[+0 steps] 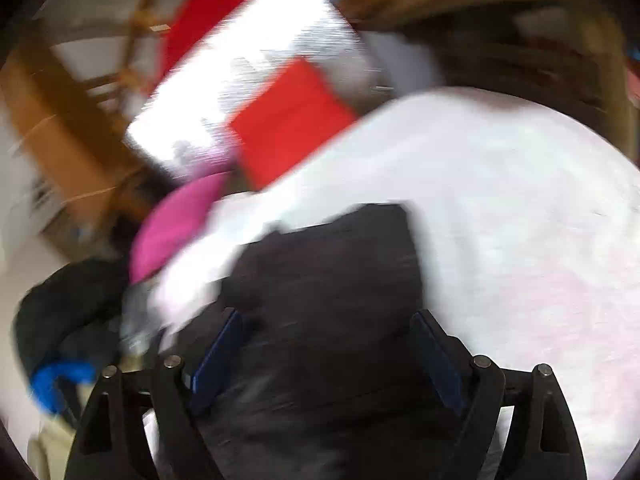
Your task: Fold large clothes
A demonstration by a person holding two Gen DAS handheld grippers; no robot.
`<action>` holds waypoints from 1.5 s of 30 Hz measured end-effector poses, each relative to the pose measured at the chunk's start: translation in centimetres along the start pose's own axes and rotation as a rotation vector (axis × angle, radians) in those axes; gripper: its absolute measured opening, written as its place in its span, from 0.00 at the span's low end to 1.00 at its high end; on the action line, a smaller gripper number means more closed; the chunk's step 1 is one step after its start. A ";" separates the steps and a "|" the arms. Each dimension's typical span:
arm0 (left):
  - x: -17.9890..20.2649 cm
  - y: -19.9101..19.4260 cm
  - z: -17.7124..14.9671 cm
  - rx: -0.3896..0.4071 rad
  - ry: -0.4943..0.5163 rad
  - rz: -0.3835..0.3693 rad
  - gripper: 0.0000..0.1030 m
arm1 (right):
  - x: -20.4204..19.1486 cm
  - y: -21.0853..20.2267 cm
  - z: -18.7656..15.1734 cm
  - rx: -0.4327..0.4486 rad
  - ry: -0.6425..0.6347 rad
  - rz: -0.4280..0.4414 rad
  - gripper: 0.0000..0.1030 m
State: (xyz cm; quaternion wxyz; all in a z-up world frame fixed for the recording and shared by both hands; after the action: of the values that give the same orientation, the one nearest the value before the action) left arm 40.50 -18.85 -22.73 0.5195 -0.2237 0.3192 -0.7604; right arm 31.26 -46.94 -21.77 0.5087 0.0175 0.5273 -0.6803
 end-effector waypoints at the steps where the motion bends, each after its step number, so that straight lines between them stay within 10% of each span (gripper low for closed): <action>1: 1.1 0.1 0.2 0.010 0.023 -0.017 1.00 | 0.9 0.8 0.5 -0.015 0.026 0.003 0.83; 9: 5.3 5.5 -0.1 -0.129 0.061 0.017 0.98 | 4.3 7.3 0.7 -0.177 0.021 -0.043 0.44; 13: 4.0 7.4 -0.7 -0.246 -0.119 -0.132 0.50 | 3.8 6.8 0.8 -0.148 -0.063 -0.109 0.33; 15: 2.7 7.0 -0.4 -0.242 -0.153 -0.111 0.45 | 2.5 6.0 1.3 -0.111 -0.103 -0.115 0.30; 31: -14.8 -0.8 -0.9 -0.160 -0.418 -0.015 0.60 | 1.2 0.5 1.6 0.001 -0.159 -0.266 0.32; 33: -18.1 -1.7 -0.2 -0.109 -0.486 0.012 0.64 | -0.4 -0.9 1.8 0.080 -0.213 -0.283 0.45; 35: -22.0 -2.8 -0.2 -0.064 -0.582 0.057 0.74 | -2.6 -2.1 1.6 0.155 -0.263 -0.244 0.79; 37: -25.4 -3.2 -0.6 -0.039 -0.666 0.096 0.75 | -5.1 -2.5 0.9 0.185 -0.327 -0.190 0.80; 45: -33.4 1.5 -2.1 -0.075 -0.940 0.051 0.75 | -12.1 4.0 -5.2 -0.053 -0.440 -0.002 0.78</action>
State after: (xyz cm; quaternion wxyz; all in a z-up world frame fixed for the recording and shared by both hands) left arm 52.08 12.45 -25.57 0.6178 -0.5543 0.0820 -0.5517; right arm 37.29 -34.65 -20.08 0.6113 -0.1453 0.4212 -0.6540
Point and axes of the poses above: each gripper's, at about its wrist camera, not at the fingertips, and y roughly the way its jaws point, x to its right, z to its top, the point moved 9 cm from there along y, roughly the way its jaws point, and after that the axes turned 6 degrees about -x, right-handed, at the moved point
